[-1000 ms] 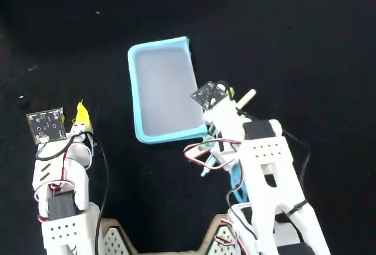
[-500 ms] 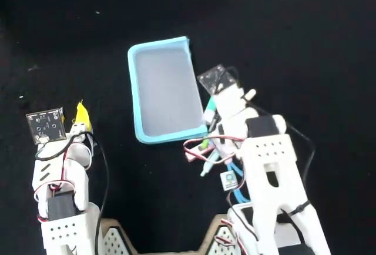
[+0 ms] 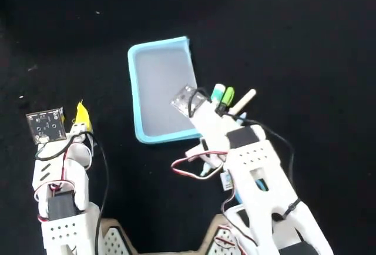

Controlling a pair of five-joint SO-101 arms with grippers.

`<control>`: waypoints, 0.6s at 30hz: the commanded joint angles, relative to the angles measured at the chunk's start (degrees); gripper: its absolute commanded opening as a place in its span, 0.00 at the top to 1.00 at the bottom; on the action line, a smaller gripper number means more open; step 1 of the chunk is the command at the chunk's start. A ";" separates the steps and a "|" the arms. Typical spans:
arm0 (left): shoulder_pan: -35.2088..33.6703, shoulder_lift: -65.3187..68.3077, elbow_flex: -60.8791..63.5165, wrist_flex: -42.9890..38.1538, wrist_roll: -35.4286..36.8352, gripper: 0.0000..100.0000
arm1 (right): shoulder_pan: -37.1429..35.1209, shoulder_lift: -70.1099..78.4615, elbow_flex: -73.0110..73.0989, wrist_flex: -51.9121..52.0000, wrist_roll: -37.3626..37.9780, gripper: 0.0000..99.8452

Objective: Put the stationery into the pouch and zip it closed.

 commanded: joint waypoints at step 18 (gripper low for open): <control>0.40 -0.44 1.27 0.09 -0.88 0.85 | 4.40 -1.45 11.03 -18.73 6.95 0.81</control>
